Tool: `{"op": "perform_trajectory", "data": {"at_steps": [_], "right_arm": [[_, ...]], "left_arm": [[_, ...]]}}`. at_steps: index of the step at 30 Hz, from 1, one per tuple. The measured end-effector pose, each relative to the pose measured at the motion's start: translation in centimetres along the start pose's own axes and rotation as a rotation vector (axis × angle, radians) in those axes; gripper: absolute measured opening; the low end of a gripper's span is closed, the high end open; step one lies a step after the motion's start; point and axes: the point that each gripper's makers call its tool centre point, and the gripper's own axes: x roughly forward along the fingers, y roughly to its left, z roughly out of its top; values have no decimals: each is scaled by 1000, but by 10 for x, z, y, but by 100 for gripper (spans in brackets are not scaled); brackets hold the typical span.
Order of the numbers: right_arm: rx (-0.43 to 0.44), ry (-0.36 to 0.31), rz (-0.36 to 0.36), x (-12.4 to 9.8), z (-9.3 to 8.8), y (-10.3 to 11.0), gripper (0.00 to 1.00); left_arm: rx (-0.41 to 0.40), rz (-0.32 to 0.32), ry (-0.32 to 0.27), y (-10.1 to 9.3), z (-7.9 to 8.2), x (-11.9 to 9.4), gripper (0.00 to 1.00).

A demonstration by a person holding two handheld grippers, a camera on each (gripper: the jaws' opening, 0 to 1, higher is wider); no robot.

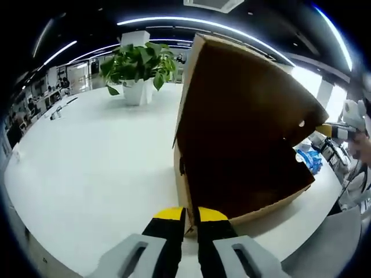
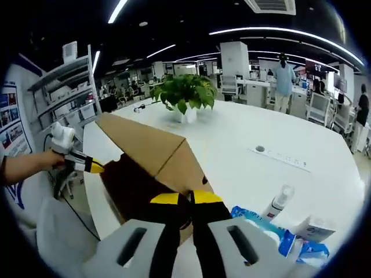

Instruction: Operate the shoe box by opening the lid, removing the specified soft item, and placing it in the target area until the item is outside and the box remains undamaged.

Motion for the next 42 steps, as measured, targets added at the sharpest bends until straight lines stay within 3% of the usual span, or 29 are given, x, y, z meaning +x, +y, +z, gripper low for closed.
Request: {"op": "perform_trajectory", "data": {"at_steps": [16, 22, 31, 38, 42], "right_arm": [[-32, -13, -2, -2, -16, 6, 5], [-46, -5, 13, -2, -25, 10, 5], [-86, -9, 60, -3, -35, 19, 7], [-128, -4, 88, -6, -46, 25, 8], [-145, 6, 100, -6, -52, 29, 9]], "left_arm": [[46, 13, 0, 3, 1, -12, 21], [74, -15, -57, -4, 17, -26, 24], [154, -40, -96, -12, 37, -40, 29], [202, -58, -127, -17, 47, -44, 30], [246, -68, -108, -21, 44, -42, 32]]}}
